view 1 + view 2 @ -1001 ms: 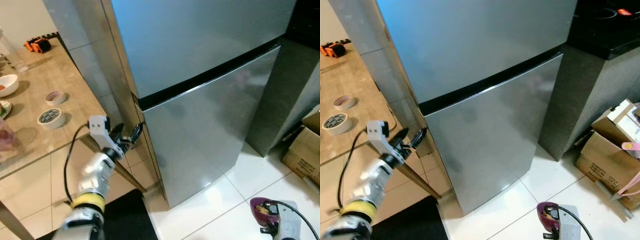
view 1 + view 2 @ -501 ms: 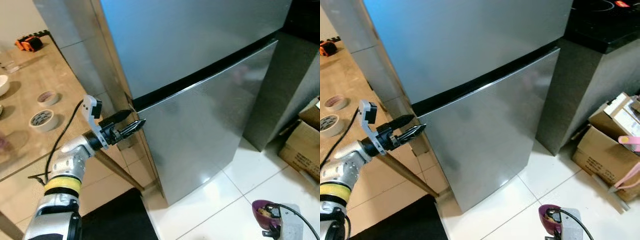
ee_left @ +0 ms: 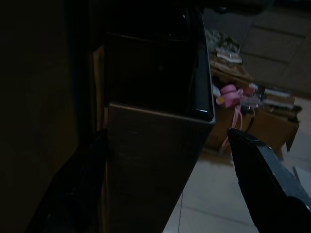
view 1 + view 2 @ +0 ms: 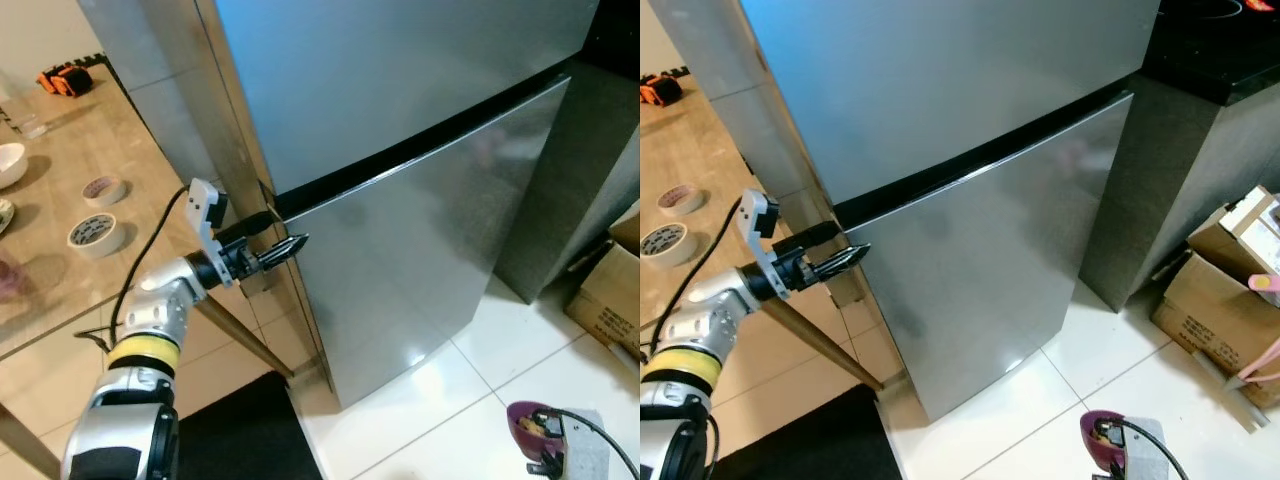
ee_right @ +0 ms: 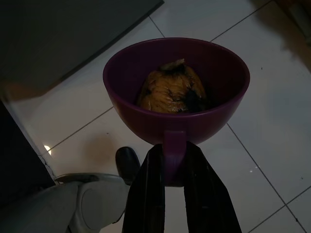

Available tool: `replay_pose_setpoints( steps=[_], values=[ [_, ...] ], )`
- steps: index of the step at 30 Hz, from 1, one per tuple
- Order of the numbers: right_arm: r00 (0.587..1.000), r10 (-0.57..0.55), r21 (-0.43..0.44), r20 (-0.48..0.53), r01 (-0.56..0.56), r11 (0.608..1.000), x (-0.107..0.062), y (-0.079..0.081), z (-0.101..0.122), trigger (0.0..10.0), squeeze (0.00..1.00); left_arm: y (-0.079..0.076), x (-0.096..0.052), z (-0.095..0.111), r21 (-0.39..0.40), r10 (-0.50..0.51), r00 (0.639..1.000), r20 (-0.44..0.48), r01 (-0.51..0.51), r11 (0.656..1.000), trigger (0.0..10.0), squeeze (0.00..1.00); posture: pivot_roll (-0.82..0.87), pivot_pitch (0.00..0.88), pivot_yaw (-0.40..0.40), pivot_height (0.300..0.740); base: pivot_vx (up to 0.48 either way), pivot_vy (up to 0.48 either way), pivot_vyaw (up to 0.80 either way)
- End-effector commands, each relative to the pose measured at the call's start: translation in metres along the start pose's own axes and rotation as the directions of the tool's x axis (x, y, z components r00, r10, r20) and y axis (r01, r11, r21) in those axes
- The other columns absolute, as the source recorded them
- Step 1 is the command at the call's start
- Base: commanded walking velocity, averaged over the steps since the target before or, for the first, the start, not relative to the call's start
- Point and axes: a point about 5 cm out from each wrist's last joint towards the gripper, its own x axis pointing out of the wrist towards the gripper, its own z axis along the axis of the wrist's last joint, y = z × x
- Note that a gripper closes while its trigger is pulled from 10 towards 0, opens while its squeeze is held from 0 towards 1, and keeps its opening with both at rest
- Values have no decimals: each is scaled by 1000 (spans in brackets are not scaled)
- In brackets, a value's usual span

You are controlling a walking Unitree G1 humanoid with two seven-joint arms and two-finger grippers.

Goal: Restocking fridge

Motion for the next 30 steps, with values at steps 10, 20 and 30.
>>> replay_pose_setpoints(
  steps=[10,20,30],
  values=[
    [1000,-6,16,12,6,1000,0,1,1,10000,0,-57,39,-29,-86,-372,928,-16,370,925,10000,0,-197,200,113,740,0,0,0],
    [1000,-12,24,17,11,1000,0,0,2,10000,0,-69,40,-37,-109,-443,895,-47,436,893,10000,0,-193,197,118,740,0,0,0],
    [1000,-11,28,13,11,1000,0,2,0,10000,0,-95,50,-37,-147,-510,860,11,506,850,10000,0,-193,198,122,740,0,0,0]
  ],
)
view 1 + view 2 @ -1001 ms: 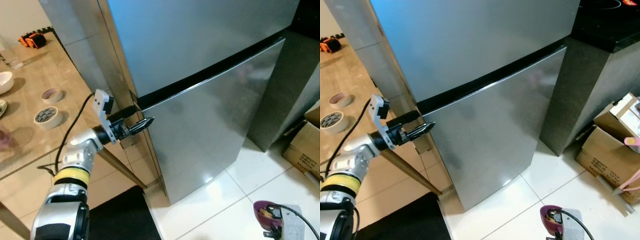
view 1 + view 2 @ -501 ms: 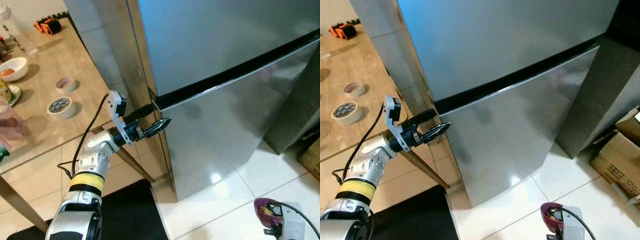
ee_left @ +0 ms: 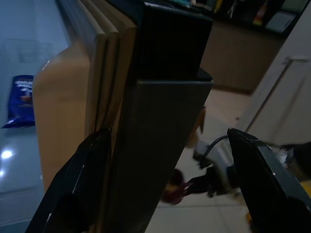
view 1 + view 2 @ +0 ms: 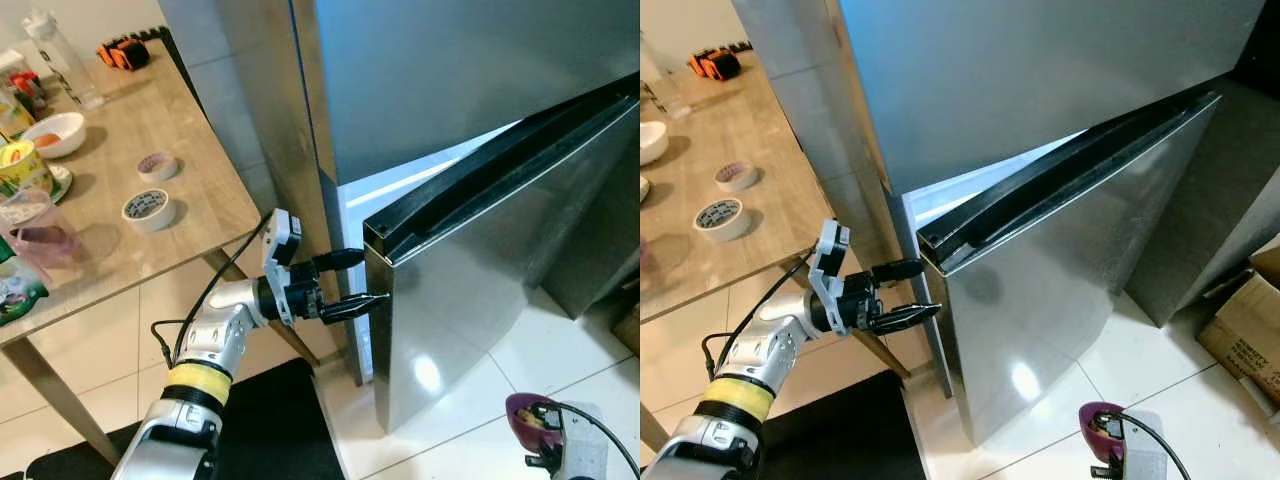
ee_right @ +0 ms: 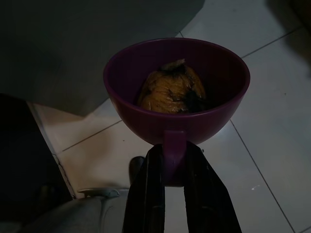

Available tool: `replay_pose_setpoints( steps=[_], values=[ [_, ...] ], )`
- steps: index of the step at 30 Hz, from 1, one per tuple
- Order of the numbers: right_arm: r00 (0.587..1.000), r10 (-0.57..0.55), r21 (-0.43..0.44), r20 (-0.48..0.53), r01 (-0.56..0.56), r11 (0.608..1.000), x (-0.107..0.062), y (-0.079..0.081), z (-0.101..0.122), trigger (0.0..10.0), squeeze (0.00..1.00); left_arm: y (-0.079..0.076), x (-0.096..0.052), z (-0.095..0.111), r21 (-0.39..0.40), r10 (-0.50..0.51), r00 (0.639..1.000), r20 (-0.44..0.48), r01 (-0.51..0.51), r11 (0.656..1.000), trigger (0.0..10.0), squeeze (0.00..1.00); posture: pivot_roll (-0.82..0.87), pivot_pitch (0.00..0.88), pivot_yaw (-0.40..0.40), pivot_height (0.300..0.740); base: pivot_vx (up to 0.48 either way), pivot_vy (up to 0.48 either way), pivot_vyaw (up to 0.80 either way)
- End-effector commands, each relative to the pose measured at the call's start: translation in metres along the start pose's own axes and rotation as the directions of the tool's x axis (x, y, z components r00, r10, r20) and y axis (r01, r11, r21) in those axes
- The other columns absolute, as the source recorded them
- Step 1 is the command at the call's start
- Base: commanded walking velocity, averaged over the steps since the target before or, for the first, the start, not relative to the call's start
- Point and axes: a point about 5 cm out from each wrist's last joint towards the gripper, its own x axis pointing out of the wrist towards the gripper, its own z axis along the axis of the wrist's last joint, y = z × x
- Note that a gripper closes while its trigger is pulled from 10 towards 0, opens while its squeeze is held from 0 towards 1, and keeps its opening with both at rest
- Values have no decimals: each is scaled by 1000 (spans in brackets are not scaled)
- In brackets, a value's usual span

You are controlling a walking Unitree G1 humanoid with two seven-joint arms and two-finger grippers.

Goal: Restocking fridge

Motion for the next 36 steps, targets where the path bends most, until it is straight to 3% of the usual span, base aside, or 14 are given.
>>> replay_pose_setpoints(
  steps=[1,2,8,10,13,17,21,24,27,30,31,33,35,36],
  values=[
    [1000,-10,22,-12,10,1000,-3,0,-7,10000,0,-10,14,-9,-46,-64,998,-19,63,997,10000,0,-193,198,122,740,0,0,0],
    [1000,-12,23,-11,13,1000,-3,0,-6,10000,0,-28,27,-12,-91,-154,988,14,155,984,10000,0,-191,195,122,740,0,0,0],
    [1000,-14,25,-7,14,1000,-1,0,-4,10000,0,-67,39,-26,-186,-318,947,35,319,929,10000,0,-189,192,119,740,0,0,0],
    [1000,-13,25,-7,14,1000,-1,0,-3,10000,0,-65,35,-31,-198,-293,956,21,291,936,10000,0,-187,189,118,740,0,0,0],
    [1000,-16,24,-10,16,1000,-1,0,-4,10000,0,-50,13,-50,-211,-111,992,-55,97,973,10000,0,-182,185,121,740,0,0,0],
    [999,-28,25,-21,29,999,-2,-1,-6,10000,0,-43,-14,-73,-245,63,989,-131,-94,965,10000,0,-179,182,120,740,0,0,0],
    [998,-55,29,-31,56,998,-3,-5,-8,10000,0,-45,-71,-119,-313,368,887,-280,-447,838,10000,0,-173,178,119,740,0,0,0],
    [998,-57,28,-32,58,998,-3,-5,-8,10000,0,-46,-75,-124,-312,393,870,-297,-478,821,10000,0,-173,178,119,740,0,0,0],
    [995,-92,50,-44,94,994,-4,-10,-10,10000,0,-53,-105,-149,-298,541,742,-396,-661,689,10000,0,-170,169,118,740,0,0,0],
    [993,-109,57,-55,112,992,-5,-12,-12,10000,0,-55,-114,-157,-289,584,689,-428,-717,634,10000,0,-172,164,115,740,0,0,0],
    [989,-134,79,-70,139,987,-7,-15,-16,10000,0,-59,-123,-165,-269,621,632,-464,-768,581,10000,0,-172,157,115,740,0,0,0],
    [989,-134,79,-70,139,987,-7,-15,-16,10000,0,-59,-123,-165,-269,621,632,-464,-768,581,10000,0,-172,157,115,740,0,0,0],
    [978,-184,130,-97,196,972,-12,-24,-24,10000,0,-65,-138,-176,-257,696,518,-497,-854,453,10000,0,-176,142,111,740,0,0,0],
    [978,-184,130,-97,196,972,-12,-24,-24,10000,0,-65,-138,-176,-257,696,518,-497,-854,453,10000,0,-176,142,111,740,0,0,0]
  ],
)
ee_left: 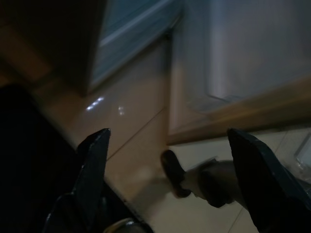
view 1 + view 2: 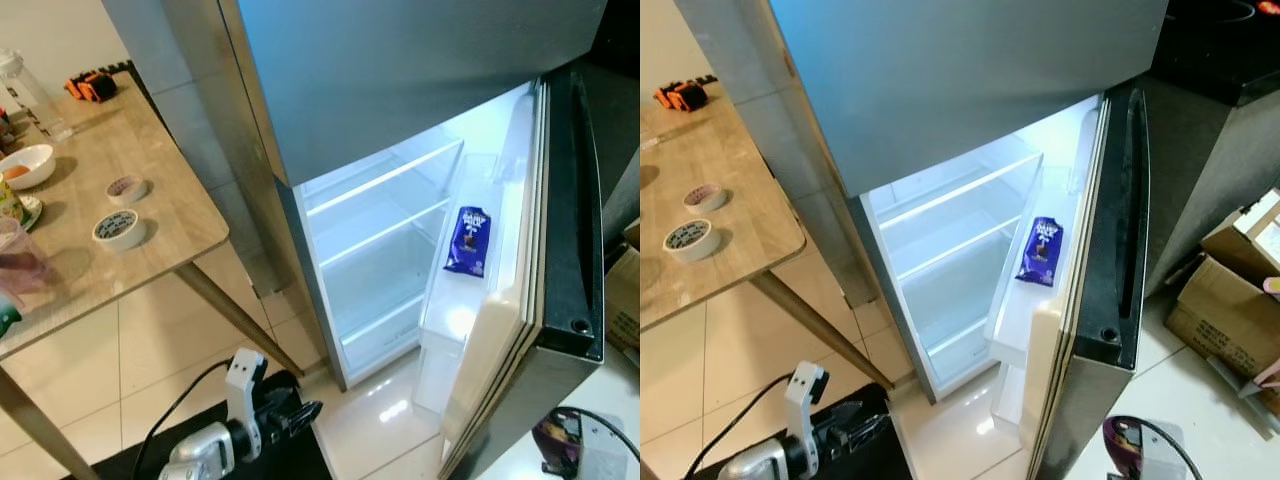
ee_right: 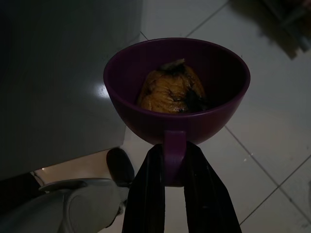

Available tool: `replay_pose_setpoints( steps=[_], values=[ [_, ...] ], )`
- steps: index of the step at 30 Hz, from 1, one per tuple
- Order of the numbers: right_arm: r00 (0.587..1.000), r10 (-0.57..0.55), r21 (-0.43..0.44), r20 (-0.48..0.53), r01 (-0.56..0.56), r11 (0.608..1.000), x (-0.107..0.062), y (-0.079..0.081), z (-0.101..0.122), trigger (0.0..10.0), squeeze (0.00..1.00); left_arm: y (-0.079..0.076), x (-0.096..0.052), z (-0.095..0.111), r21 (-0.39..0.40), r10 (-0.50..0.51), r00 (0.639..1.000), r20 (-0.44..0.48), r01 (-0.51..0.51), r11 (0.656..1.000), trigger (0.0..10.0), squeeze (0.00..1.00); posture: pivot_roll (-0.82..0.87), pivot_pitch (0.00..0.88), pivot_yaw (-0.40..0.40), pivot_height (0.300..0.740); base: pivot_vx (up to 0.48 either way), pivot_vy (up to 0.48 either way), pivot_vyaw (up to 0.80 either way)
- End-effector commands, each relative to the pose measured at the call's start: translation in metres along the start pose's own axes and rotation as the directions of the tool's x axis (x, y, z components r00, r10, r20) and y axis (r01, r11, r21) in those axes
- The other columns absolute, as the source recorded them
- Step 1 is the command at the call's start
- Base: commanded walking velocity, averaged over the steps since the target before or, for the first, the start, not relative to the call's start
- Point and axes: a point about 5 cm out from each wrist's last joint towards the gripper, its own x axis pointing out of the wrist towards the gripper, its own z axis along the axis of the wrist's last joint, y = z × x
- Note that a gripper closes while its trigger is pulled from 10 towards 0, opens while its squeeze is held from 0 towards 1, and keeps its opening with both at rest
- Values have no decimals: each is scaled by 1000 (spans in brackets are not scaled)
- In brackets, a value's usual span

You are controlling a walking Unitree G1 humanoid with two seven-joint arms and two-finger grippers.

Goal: Restocking fridge

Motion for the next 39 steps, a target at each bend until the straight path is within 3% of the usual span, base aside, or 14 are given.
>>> replay_pose_setpoints(
  steps=[1,2,4,6,7,9,16,17,26,39],
  values=[
    [998,-45,46,-40,47,998,-4,-8,-11,10000,0,9,-9,-12,-44,92,996,-16,-93,995,10000,0,-176,138,109,740,0,0,0],
    [998,-45,46,-40,47,998,-4,-8,-11,10000,0,9,-9,-12,-44,92,996,-16,-93,995,10000,0,-176,138,109,740,0,0,0],
    [994,-90,69,-67,95,993,-8,-16,-19,10000,0,16,-12,-20,-72,183,982,-42,-186,980,10000,0,-175,124,106,740,0,0,0],
    [994,-90,69,-67,95,993,-8,-16,-19,10000,0,16,-12,-20,-72,183,982,-42,-186,980,10000,0,-175,124,106,740,0,0,0],
    [989,-119,78,-85,126,989,-10,-21,-24,10000,0,21,-17,-28,-70,260,962,-81,-266,961,10000,0,-175,122,106,740,0,0,0],
    [986,-136,86,-93,144,986,-12,-24,-27,10000,0,25,-23,-35,-72,309,945,-104,-317,946,10000,0,-177,116,107,740,0,0,0],
    [978,-182,127,-100,194,973,-14,-32,-30,10000,0,31,-36,-52,-106,388,909,-150,-405,908,10000,0,-176,104,105,740,0,0,0],
    [977,-191,129,-97,202,971,-14,-34,-28,10000,0,32,-41,-59,-125,417,892,-177,-440,889,10000,0,-176,102,104,740,0,0,0],
    [978,-187,129,-92,198,972,-12,-33,-23,10000,0,30,-54,-85,-132,482,834,-269,-528,839,10000,0,-176,90,89,740,-139,0,0],
    [981,-163,103,-108,174,979,-12,-28,-27,10000,0,26,-60,-99,-151,500,809,-309,-561,814,10000,0,-170,88,78,740,-271,0,0]
  ],
)
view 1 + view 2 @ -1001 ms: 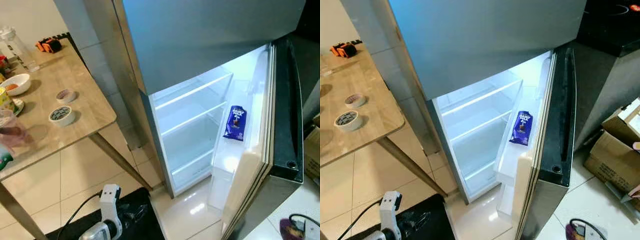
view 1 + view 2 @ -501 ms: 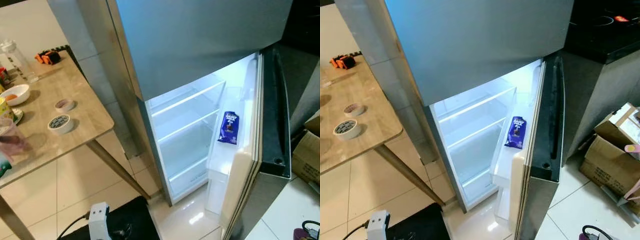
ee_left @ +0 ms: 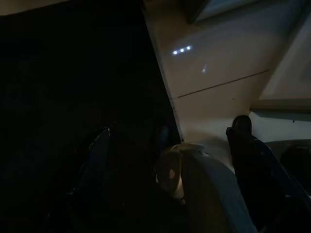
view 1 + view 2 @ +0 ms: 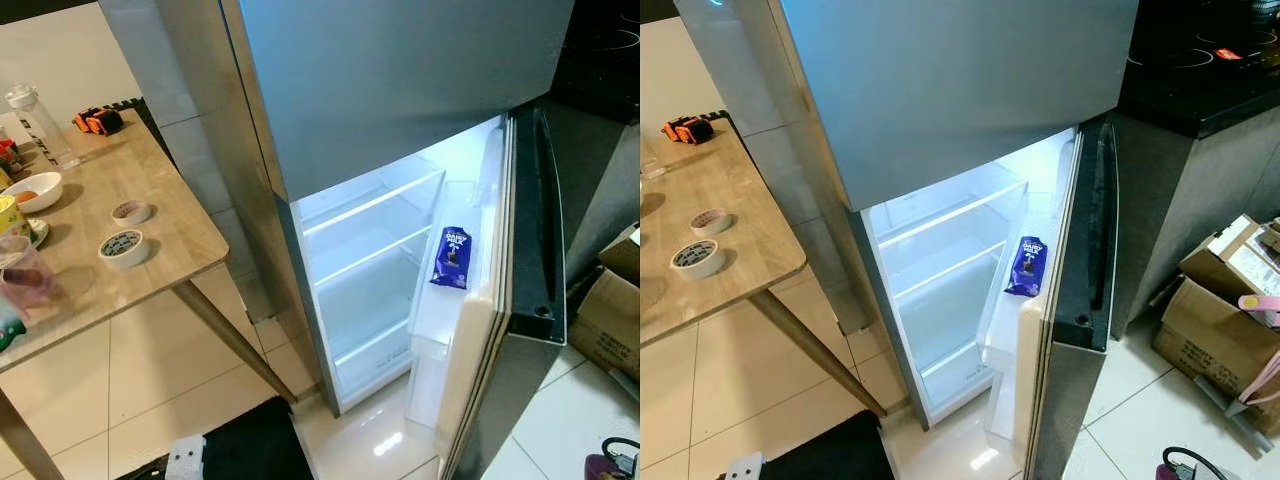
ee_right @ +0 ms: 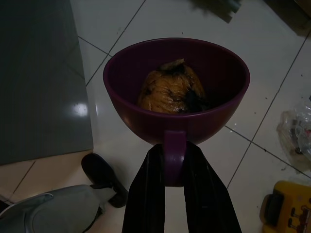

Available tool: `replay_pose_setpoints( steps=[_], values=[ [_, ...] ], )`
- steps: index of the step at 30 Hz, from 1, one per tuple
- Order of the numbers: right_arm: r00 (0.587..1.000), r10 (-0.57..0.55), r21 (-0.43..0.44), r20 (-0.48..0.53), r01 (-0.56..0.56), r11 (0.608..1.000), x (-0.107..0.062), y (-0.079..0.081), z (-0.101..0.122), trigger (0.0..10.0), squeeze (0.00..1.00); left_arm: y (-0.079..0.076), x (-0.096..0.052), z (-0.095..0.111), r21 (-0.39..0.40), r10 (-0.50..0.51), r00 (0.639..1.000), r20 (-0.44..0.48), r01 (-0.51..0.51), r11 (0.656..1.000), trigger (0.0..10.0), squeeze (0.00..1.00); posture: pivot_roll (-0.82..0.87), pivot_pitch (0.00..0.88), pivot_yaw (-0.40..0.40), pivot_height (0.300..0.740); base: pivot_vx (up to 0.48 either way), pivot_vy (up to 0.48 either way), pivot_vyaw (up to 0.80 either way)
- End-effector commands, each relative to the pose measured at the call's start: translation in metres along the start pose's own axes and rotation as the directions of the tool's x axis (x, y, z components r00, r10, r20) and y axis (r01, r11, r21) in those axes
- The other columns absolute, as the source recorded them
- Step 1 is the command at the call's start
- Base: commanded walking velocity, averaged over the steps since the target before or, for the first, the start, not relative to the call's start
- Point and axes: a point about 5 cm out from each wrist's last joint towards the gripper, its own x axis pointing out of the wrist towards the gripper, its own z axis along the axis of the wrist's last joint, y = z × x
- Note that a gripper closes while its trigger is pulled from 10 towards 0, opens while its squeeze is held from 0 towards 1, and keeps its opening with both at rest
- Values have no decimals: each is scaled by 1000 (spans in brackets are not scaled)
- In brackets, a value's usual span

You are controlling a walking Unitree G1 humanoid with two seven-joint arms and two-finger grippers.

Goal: Restocking fridge

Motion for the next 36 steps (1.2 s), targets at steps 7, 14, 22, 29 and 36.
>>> replay_pose_setpoints(
  steps=[7,14,22,29,36],
  values=[
    [1000,15,-10,-23,-16,1000,-1,3,-5,10000,0,0,-1,-7,-11,13,1000,-22,-14,1000,10000,0,-170,89,76,740,-285,0,0],
    [999,24,-17,-26,-24,1000,-1,5,-6,10000,0,-1,0,-6,-12,14,1000,-19,-14,1000,10000,0,-169,91,71,740,-304,0,0],
    [999,35,-27,-34,-36,999,-1,7,-6,10000,0,-2,0,-8,-12,15,1000,-23,-15,1000,10000,0,-162,87,62,740,-315,0,0],
    [999,38,-39,-36,-39,998,0,7,-5,10000,0,-3,0,-10,-15,17,1000,-23,-18,1000,10000,0,-158,81,55,740,-341,0,0],
    [998,42,-47,-37,-44,998,0,7,-5,10000,0,-3,0,-11,-20,23,999,-27,-23,1000,10000,0,-158,79,52,740,-414,0,0]
  ],
)
